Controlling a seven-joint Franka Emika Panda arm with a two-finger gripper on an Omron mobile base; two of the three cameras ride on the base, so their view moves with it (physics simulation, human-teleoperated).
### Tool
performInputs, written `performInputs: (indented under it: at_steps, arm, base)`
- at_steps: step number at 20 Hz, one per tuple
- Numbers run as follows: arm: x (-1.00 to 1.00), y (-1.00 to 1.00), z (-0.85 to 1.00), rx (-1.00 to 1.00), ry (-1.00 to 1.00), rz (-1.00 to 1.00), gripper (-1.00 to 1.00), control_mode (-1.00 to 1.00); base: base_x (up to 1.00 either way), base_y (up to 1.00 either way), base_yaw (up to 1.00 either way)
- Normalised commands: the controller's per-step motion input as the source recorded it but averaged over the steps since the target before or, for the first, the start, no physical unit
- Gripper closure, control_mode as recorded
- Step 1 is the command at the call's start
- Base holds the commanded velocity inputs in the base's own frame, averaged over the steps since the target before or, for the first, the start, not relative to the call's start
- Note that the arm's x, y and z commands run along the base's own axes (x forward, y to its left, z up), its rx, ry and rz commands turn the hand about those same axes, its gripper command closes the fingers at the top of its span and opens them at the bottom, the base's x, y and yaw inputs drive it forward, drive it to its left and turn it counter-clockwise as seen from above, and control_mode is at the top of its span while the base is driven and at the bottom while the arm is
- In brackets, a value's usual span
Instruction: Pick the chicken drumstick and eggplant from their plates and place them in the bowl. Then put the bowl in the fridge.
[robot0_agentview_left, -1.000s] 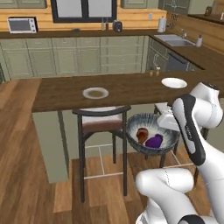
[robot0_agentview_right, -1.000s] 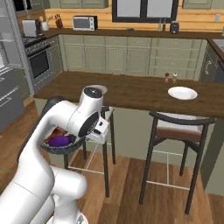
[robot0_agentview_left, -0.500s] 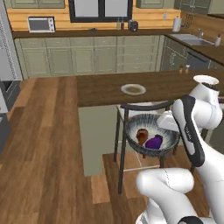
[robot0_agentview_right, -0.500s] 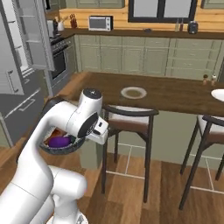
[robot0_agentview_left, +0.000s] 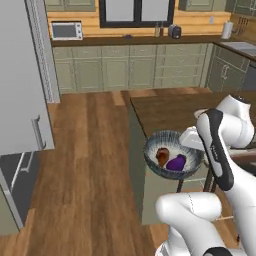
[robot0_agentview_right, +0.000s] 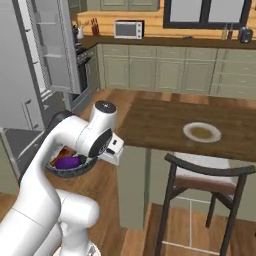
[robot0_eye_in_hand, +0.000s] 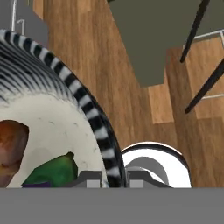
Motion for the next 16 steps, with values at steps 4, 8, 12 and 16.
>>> performInputs:
  at_steps: [4, 8, 12, 16]
  arm:
    - [0.00, 0.00, 0.00, 0.00, 0.00, 0.00, 1.00, 1.00]
    - [0.00, 0.00, 0.00, 0.00, 0.00, 0.00, 1.00, 1.00]
    - [0.00, 0.00, 0.00, 0.00, 0.00, 0.00, 1.00, 1.00]
    - [0.00, 0.00, 0.00, 0.00, 0.00, 0.00, 1.00, 1.00]
  base:
    - [1.00, 1.00, -0.01]
    - [0.97, 0.71, -0.10]
    - [0.63, 0.09, -0.16]
    - [0.61, -0.19, -0.05]
